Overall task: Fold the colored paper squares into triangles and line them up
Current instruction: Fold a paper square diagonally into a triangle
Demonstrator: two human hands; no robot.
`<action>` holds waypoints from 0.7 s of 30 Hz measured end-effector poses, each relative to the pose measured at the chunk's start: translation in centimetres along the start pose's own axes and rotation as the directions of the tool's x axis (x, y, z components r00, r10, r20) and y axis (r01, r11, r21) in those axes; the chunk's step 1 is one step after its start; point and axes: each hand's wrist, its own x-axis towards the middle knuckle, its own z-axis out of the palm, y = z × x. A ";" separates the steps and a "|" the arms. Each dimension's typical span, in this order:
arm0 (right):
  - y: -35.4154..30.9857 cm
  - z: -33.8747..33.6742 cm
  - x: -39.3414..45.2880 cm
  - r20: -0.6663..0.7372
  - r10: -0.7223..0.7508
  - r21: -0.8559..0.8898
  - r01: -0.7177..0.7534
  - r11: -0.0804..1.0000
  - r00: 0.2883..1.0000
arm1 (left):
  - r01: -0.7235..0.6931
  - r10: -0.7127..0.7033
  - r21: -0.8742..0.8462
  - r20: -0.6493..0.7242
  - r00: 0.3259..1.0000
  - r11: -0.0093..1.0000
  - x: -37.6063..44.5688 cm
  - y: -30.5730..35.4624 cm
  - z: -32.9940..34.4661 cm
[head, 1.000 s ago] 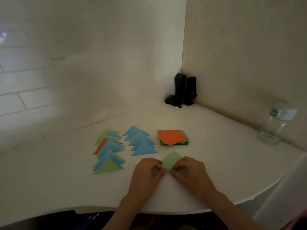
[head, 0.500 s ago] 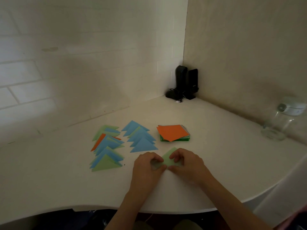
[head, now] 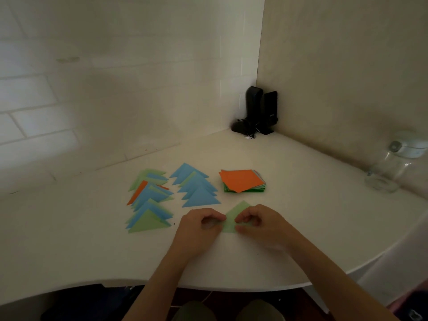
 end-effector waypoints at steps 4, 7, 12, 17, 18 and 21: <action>-1.5 1.3 -0.7 -0.139 0.013 -0.233 -0.045 0.971 0.990 | -0.021 0.018 0.034 0.093 0.995 0.999 -0.3 -0.1 -0.6; -1.5 1.9 -1.2 -0.187 -0.020 -0.270 -0.032 0.962 0.982 | -0.135 0.126 0.050 0.153 0.980 0.990 -1.1 -0.3 -0.9; -1.4 0.6 -1.6 -0.054 -0.098 -0.213 0.084 0.973 0.994 | -0.321 0.313 0.092 0.091 0.945 0.943 -2.2 -0.4 0.0; -0.5 -0.4 -1.7 0.021 -0.207 -0.124 0.208 0.970 0.978 | -0.366 0.365 0.239 0.050 0.930 0.900 -2.0 -0.4 0.7; -0.2 -0.3 -1.9 -0.028 -0.238 -0.077 0.236 0.969 0.971 | -0.363 0.367 0.255 0.035 0.930 0.896 -2.1 -0.3 0.8; 0.9 0.2 -2.6 -0.166 -0.323 -0.012 0.325 0.946 0.932 | -0.360 0.375 0.303 0.010 0.927 0.882 -2.3 0.0 1.2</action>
